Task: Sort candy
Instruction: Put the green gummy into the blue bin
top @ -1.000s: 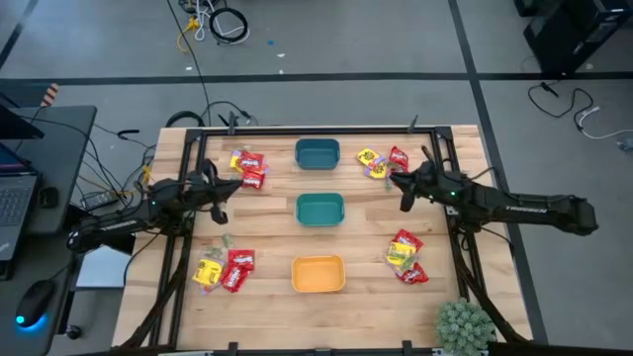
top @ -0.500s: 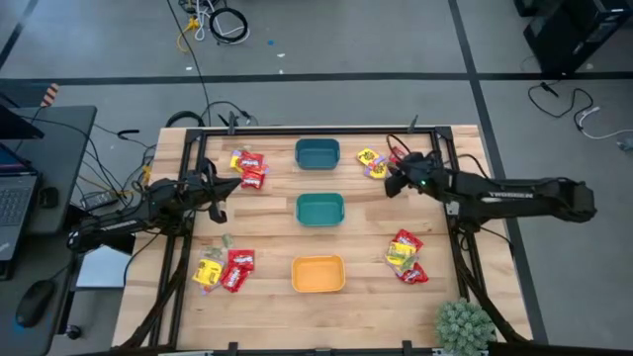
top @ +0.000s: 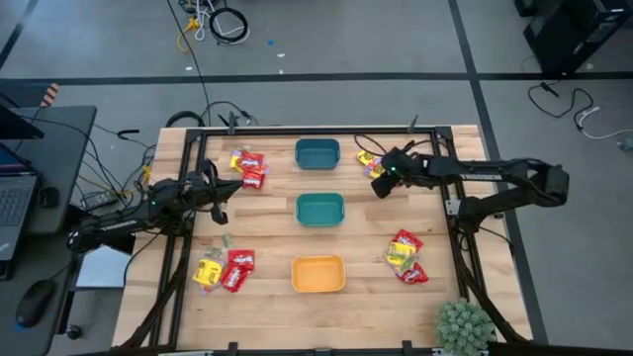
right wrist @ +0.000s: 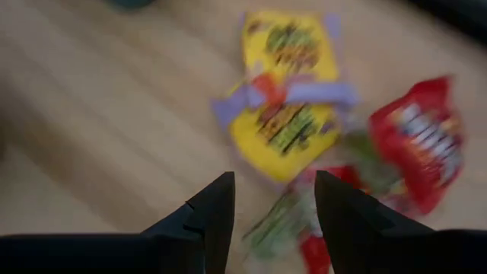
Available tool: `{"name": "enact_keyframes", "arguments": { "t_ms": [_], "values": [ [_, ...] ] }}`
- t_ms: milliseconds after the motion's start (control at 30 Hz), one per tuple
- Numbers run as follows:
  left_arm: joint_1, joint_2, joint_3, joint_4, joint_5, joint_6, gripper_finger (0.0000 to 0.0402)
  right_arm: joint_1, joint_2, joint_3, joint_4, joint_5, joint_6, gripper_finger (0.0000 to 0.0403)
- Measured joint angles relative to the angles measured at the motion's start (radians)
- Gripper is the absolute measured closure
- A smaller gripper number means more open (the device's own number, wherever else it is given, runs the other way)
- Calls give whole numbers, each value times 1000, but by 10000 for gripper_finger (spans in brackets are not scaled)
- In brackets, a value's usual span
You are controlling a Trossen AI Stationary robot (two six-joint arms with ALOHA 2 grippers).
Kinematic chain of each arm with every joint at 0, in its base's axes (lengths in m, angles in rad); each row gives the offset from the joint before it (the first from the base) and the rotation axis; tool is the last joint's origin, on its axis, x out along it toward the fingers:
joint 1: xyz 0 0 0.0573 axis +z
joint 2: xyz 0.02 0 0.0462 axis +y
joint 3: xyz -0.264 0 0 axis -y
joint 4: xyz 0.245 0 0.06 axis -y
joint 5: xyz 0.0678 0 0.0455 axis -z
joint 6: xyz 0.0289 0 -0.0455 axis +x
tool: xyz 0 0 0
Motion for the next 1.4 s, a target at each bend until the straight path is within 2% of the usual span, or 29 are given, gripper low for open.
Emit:
{"name": "enact_keyframes", "arguments": {
  "t_ms": [233, 533, 667, 933, 1100, 1267, 1400],
  "values": [
    [0, 0, 0, -69, 0, -1, 396, 0, 97, 2, -90, -11, 74, 235],
    [0, 0, 0, -84, 0, -1, 396, 0, 195, 5, -63, 10, 118, 240],
    [0, 0, 0, -94, 0, -1, 396, 7, 211, 5, -62, 10, 118, 270],
    [0, 0, 0, -87, 0, -19, 396, 78, 155, 54, -144, 6, 108, 392],
    [0, 0, 0, -82, 0, -51, 396, 145, 140, 143, -166, 6, 96, 387],
    [0, 0, 0, -82, -12, -57, 396, 183, 182, 239, -28, 6, -17, 397],
    [0, 1, 0, -86, -39, -73, 396, 158, 278, 347, 62, 3, -137, 401]
  ]
}}
